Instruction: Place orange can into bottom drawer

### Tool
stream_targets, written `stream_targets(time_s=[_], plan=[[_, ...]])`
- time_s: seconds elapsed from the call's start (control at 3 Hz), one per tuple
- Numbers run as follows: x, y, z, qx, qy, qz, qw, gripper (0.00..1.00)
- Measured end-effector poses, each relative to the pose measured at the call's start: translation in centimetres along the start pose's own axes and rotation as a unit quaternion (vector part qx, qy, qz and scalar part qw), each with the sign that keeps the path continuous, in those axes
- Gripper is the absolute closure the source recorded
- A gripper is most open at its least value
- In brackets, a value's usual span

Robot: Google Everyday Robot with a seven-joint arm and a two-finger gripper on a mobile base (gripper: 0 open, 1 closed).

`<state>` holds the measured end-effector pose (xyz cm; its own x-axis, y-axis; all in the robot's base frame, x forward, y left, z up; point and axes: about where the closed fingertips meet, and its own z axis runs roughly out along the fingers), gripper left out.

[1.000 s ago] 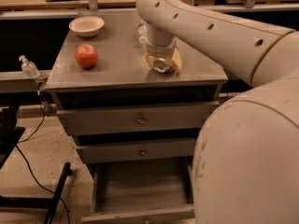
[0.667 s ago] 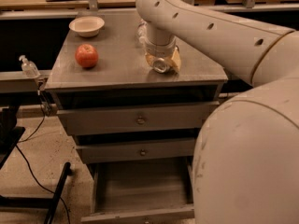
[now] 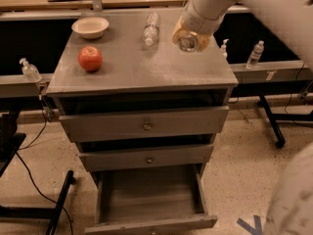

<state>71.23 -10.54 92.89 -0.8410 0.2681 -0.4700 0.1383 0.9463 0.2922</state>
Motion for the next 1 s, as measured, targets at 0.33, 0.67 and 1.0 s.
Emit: stream_targets(time_s=[0.33, 0.67, 1.0], plan=[[-0.9, -2.4, -7.3, -0.059, -0.004, -0.02, 0.998, 1.0], [0.8, -4.6, -12.2, -0.129, -0.001, -0.046, 0.9906, 1.0], [1.9, -7.1, -14.5, -0.162, -0.005, -0.044, 0.9858, 1.0]])
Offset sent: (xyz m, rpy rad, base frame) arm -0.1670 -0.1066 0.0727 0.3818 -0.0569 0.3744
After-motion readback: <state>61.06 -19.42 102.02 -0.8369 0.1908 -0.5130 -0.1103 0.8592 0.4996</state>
